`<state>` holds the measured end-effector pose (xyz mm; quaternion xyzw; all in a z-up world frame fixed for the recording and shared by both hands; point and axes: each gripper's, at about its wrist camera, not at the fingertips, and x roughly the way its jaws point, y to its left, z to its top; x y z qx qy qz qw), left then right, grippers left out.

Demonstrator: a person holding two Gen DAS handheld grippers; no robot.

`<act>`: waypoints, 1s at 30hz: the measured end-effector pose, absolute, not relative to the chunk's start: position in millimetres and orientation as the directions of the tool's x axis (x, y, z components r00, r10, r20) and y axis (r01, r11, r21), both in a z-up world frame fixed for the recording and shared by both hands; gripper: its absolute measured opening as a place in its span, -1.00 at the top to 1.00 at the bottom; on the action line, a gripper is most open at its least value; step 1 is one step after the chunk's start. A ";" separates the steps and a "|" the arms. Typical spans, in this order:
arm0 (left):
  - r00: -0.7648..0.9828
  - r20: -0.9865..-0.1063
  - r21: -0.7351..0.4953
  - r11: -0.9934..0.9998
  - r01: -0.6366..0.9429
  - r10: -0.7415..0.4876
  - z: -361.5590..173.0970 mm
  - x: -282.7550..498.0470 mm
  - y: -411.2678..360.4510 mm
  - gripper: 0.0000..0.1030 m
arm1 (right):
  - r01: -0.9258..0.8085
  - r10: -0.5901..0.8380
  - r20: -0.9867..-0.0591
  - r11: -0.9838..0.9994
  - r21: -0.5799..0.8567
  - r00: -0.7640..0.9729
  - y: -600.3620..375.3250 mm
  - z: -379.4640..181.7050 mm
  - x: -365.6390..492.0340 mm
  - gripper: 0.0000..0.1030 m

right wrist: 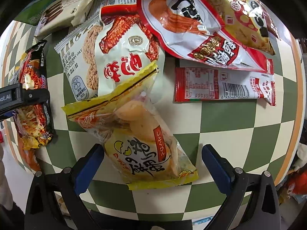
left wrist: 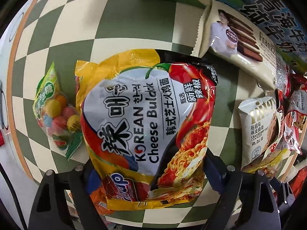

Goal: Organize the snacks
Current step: 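Grasp the Cheese Buldak bag with the left tool while the right tool grasps the yellow cracker bag, then carry both bags into the box and open both tools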

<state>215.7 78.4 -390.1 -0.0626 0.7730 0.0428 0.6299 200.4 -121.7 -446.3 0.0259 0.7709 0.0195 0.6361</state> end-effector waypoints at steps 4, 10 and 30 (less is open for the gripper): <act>-0.176 -0.984 0.015 0.993 -0.117 -0.006 -380.2 199.8 62.1 -0.70 | 0.038 0.075 -0.977 0.997 0.069 -0.198 -120.9 -454.8 202.3 -0.71; -0.120 -0.992 0.037 0.998 -0.054 0.030 -356.4 175.9 41.7 -0.70 | 0.074 0.075 -0.980 0.995 0.062 -0.185 -116.7 -446.2 191.2 -0.30; 0.078 -0.997 -0.007 0.997 0.071 -0.013 -228.3 111.0 13.2 -0.70 | 0.220 0.134 -0.988 0.968 0.116 -0.070 -133.8 -403.8 173.0 0.15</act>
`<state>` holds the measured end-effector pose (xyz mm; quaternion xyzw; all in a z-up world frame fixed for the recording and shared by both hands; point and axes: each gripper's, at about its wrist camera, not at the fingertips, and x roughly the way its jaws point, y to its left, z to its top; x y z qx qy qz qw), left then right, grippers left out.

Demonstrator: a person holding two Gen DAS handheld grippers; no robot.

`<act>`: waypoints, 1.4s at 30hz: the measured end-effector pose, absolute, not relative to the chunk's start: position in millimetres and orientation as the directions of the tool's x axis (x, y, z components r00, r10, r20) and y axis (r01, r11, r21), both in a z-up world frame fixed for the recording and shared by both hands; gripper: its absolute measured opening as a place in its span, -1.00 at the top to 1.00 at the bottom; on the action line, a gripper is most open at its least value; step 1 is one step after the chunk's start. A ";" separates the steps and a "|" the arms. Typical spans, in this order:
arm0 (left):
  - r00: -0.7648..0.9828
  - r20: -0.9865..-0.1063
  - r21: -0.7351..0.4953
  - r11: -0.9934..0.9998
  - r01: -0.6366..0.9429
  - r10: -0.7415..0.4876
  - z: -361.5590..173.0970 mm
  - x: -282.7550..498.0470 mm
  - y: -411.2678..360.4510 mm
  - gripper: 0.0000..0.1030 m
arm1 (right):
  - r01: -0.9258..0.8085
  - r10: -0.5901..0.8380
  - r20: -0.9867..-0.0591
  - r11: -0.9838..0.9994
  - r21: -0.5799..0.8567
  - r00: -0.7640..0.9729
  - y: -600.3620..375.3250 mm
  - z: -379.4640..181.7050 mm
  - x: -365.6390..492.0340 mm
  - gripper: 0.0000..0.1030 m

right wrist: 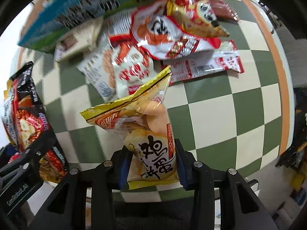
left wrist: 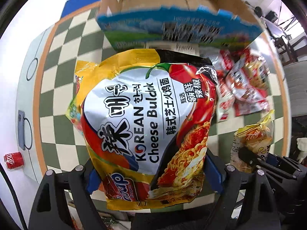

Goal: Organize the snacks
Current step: 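Carry both bags into the box and open both tools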

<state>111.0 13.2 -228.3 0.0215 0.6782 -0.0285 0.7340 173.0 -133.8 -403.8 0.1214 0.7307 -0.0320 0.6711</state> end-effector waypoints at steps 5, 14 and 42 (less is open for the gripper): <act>0.146 -0.988 -0.045 0.997 0.069 -0.054 -178.0 131.3 17.1 -0.70 | 0.225 0.185 -0.983 0.957 0.181 0.005 -143.5 -366.2 188.0 0.16; 0.220 -0.972 -0.072 0.996 0.057 -0.083 -112.5 232.1 17.0 -0.70 | 0.186 0.291 -0.947 0.931 0.313 0.135 -167.8 -267.9 259.8 0.16; -0.135 -0.974 -0.179 0.984 -0.024 -0.181 -254.9 470.2 -9.3 -0.71 | 0.115 0.259 -0.966 0.960 0.255 -0.018 -168.2 -338.9 539.9 0.13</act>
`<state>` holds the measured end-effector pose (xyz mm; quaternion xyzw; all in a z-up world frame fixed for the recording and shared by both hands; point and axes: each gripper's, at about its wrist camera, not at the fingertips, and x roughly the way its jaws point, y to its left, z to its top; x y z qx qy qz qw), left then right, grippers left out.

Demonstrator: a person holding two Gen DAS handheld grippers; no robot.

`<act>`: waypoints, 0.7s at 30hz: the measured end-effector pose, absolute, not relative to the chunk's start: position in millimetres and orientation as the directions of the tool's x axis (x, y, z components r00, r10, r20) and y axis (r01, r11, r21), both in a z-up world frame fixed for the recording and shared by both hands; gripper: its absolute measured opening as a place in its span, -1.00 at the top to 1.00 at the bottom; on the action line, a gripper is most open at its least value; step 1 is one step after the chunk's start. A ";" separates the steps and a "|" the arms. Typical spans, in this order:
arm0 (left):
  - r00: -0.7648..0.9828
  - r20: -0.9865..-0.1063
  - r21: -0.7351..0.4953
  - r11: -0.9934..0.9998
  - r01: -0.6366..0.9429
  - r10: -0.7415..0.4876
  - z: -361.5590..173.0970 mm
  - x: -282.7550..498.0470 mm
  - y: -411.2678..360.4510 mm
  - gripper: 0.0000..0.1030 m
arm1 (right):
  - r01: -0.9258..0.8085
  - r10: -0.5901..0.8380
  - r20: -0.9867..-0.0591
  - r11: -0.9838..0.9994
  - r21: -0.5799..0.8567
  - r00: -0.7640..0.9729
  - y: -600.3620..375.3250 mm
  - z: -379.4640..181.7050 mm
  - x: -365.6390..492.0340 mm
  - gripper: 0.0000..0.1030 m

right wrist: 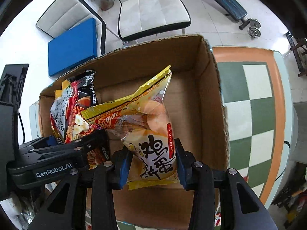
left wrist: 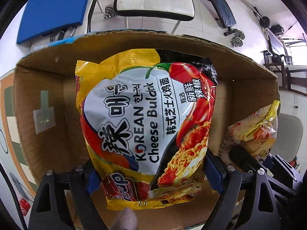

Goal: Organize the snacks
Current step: 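Carry both bags into the box and open both tools, then grasp the orange packet with the left tool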

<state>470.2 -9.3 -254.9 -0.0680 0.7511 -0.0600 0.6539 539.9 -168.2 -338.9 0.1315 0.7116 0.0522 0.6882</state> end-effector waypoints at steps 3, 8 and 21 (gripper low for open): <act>-0.139 -0.979 -0.148 0.989 -0.004 -0.147 -259.4 471.0 -9.2 -0.71 | 0.117 0.267 -0.963 0.958 0.261 -0.033 -168.4 -344.7 543.5 -0.06; -0.140 -0.977 -0.158 0.987 -0.019 -0.159 -260.5 469.4 -12.2 -0.82 | 0.117 0.267 -0.963 0.958 0.263 -0.025 -173.7 -345.7 544.4 -0.58; -0.040 -0.986 -0.158 0.987 -0.025 -0.159 -217.0 444.8 -3.6 -0.85 | 0.108 0.257 -0.966 0.960 0.257 0.017 -184.7 -323.6 523.7 -0.65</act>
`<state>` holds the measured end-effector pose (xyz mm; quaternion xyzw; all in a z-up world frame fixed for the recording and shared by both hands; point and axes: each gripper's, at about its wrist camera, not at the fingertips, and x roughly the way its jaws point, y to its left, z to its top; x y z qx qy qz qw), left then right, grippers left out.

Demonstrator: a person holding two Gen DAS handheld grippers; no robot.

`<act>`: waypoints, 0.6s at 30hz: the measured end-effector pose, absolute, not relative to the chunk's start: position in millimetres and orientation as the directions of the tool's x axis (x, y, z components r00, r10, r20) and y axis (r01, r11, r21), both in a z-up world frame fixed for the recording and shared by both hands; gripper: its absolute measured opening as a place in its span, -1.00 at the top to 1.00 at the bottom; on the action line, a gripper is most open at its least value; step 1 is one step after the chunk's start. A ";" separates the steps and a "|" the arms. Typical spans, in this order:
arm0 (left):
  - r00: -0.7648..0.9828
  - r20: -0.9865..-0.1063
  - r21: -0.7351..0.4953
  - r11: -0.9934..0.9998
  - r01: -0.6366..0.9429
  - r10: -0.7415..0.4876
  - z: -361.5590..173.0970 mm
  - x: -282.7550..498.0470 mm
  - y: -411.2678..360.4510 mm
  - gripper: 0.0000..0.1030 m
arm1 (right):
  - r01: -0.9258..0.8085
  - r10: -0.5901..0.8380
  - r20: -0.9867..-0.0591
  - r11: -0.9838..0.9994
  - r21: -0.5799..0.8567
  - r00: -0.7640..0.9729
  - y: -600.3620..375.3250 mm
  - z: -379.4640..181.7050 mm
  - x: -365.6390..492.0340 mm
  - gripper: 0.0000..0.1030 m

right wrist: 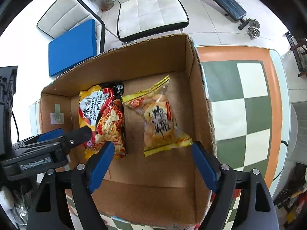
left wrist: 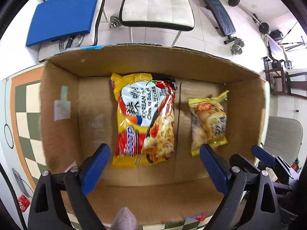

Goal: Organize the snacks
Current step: 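Grasp the orange packet with the left tool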

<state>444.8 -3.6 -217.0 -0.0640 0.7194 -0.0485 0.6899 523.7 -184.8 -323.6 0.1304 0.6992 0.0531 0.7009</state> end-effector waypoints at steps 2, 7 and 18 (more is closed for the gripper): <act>0.009 -0.989 -0.148 0.989 -0.015 -0.148 -198.8 430.0 -1.3 -0.85 | 0.106 0.258 -0.966 0.960 0.259 0.030 -186.4 -316.0 514.7 -0.66; 0.115 -0.985 -0.130 0.991 0.004 -0.130 -162.0 383.5 2.1 -0.86 | 0.066 0.223 -0.971 0.971 0.229 0.083 -183.8 -289.0 479.2 -0.77; 0.102 -0.994 -0.045 0.981 -0.188 -0.026 -178.4 209.8 79.5 -0.85 | 0.027 0.242 -0.966 0.969 0.245 0.096 -149.0 -284.1 340.5 -0.77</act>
